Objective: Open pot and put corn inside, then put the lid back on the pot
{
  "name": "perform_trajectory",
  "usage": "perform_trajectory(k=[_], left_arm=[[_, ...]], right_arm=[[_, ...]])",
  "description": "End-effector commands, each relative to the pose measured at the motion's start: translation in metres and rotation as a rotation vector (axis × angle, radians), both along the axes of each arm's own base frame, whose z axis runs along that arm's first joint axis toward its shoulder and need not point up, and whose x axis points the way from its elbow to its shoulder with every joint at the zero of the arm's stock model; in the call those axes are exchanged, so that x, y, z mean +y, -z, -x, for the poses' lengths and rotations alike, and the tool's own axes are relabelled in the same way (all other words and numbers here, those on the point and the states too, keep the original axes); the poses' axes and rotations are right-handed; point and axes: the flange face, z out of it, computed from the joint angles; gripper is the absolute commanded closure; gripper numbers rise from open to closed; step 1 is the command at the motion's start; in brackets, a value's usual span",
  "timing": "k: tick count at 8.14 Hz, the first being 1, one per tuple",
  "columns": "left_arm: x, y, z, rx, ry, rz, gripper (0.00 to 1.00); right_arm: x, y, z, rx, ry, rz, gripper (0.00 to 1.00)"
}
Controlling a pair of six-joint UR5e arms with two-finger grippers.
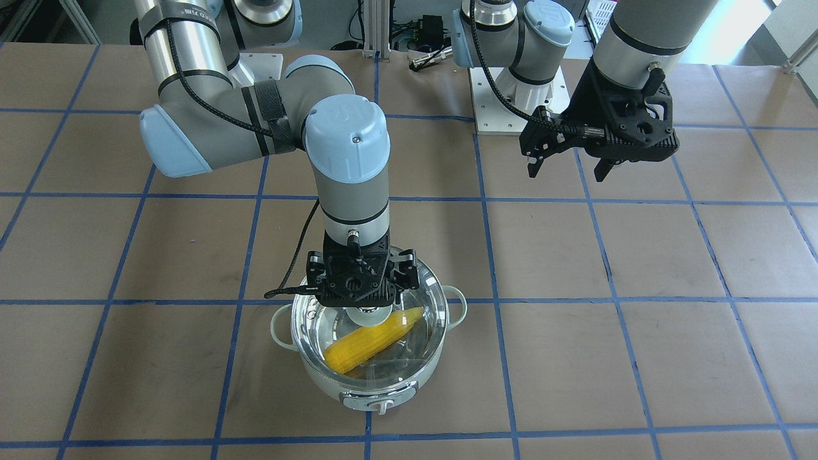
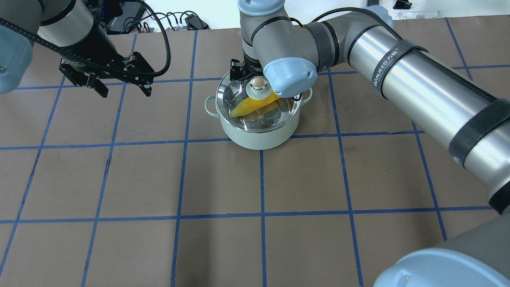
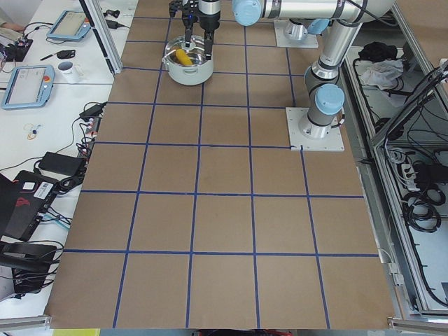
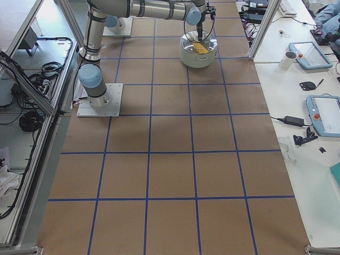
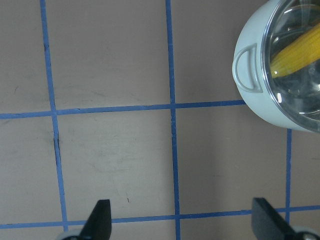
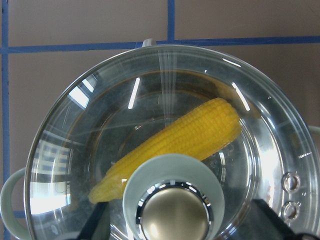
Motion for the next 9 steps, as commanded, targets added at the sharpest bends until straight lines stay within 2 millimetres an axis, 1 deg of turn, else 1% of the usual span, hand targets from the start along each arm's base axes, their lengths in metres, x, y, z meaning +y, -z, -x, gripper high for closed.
perform_trajectory(k=[1, 3, 4, 5, 6, 7, 8, 9], left_arm=[[0.0, 0.0, 0.0, -0.003, -0.001, -0.001, 0.0], [0.001, 0.0, -0.001, -0.008, -0.001, 0.0, 0.0], [0.001, 0.0, -0.001, -0.006, 0.001, -0.003, 0.0], [0.001, -0.001, -0.001, -0.006, 0.001, 0.002, 0.0], [0.001, -0.001, -0.001, -0.008, 0.005, 0.0, 0.0], [0.001, -0.001, -0.001, -0.008, 0.008, 0.002, 0.0], [0.001, 0.0, -0.001, -0.008, 0.01, -0.003, 0.0], [0.002, -0.002, -0.001, -0.008, 0.01, 0.003, 0.0]], right_arm=[[0.006, -0.046, 0.033, -0.001, -0.02, 0.008, 0.0], [0.025, -0.092, 0.096, 0.029, -0.012, -0.073, 0.0], [0.038, -0.11, 0.129, 0.035, -0.035, -0.104, 0.0], [0.063, -0.128, 0.16, 0.038, -0.033, -0.122, 0.0], [0.081, -0.138, 0.188, 0.045, -0.043, -0.125, 0.0], [0.096, -0.149, 0.21, 0.045, -0.022, -0.136, 0.0], [0.105, -0.159, 0.221, 0.045, -0.012, -0.138, 0.0], [0.116, -0.163, 0.221, 0.046, -0.006, -0.158, 0.0]])
